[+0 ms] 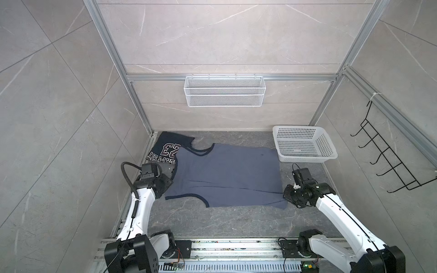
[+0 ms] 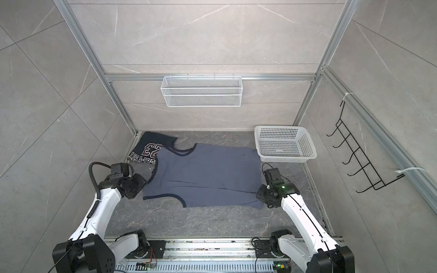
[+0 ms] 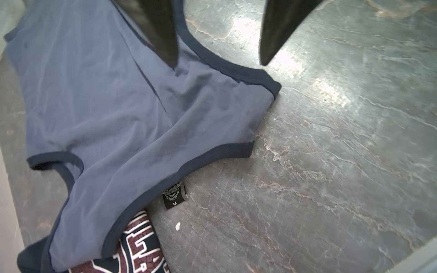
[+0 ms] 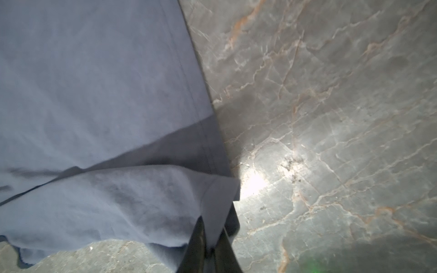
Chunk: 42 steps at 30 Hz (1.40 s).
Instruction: Fold and stack the tank tops
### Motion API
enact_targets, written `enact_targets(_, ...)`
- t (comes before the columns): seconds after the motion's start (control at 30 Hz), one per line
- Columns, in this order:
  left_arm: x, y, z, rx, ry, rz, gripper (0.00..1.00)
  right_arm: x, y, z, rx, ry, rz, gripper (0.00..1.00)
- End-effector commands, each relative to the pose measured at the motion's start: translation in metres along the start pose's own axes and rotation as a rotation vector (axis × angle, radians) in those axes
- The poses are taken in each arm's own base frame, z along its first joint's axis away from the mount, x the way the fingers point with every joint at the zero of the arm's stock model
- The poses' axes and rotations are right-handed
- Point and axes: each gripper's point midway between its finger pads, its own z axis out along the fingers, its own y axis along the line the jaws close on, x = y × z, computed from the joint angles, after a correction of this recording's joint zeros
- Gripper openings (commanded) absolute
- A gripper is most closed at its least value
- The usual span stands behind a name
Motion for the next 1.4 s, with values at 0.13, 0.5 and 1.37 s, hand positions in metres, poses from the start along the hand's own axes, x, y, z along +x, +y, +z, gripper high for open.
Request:
enact_targets(0.13,0.048,-0.068,-0.061,0.082,0.052,0.352,0.75,-0.003,0.001,0.007,0.001,-0.001,0.021,0.11)
enact_targets(0.5,0.208,-0.083,0.003,0.077,0.366,0.554,0.59,0.005,-0.004,0.013,0.013,0.019,0.022,0.11)
enact_targets(1.37,0.206,-0.016,0.019,-0.210,0.329,0.568,0.00,0.012,-0.018,0.012,0.068,0.032,0.045,0.10)
